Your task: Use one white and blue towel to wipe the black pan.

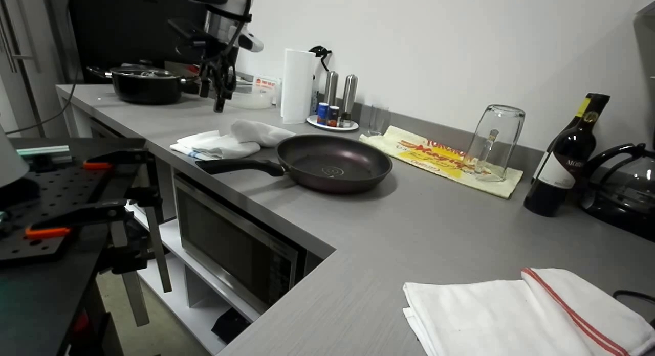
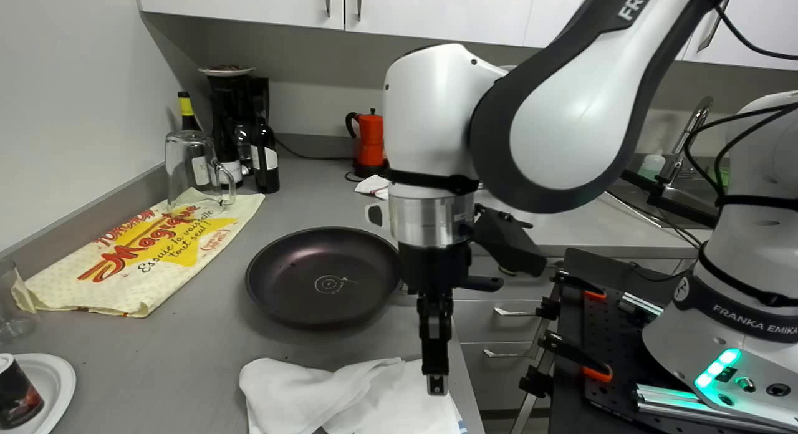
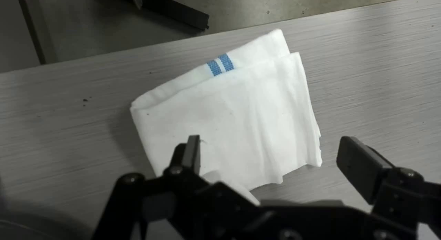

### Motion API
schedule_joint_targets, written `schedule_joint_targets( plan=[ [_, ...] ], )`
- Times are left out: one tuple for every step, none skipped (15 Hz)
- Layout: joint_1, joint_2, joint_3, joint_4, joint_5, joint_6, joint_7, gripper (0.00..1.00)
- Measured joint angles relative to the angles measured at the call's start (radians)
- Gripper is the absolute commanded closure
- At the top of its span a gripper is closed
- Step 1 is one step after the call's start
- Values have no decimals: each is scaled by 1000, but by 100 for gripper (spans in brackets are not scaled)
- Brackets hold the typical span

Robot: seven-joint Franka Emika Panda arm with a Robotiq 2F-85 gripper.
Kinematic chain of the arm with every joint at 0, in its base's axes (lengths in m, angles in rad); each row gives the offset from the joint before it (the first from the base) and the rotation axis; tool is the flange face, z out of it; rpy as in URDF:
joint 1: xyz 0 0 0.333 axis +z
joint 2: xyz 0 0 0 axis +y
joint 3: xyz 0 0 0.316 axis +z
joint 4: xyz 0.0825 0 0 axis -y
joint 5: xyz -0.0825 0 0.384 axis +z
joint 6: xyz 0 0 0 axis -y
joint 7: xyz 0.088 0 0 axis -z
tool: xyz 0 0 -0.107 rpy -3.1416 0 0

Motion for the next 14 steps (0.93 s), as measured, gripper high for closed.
schedule_joint_targets(
  plan=[
    [-1, -54, -3, -34, 12, 2, -4, 0],
    [0, -109, -8, -62, 22, 3, -4, 0],
    [2, -164, -16, -85, 25, 3, -4, 0],
    [4, -222, -28, -106, 25, 2, -4, 0],
    [8, -274, -43, -121, 25, -1, -4, 0],
    [13, -325, -60, -132, 25, -15, -5, 0],
    [20, -374, -79, -141, 25, -41, -5, 0],
    [29, -422, -97, -147, 25, -77, -5, 0],
    [41, -471, -116, -152, 25, -120, -10, 0],
    [53, -523, -134, -156, 24, -170, -23, 0],
    [62, -576, -149, -160, 17, -217, -28, 0],
    [68, -629, -161, -165, 11, -262, -33, 0],
    [71, -661, -165, -169, 10, -276, -32, 0],
    [71, -668, -165, -171, 10, -276, -32, 0]
  ],
)
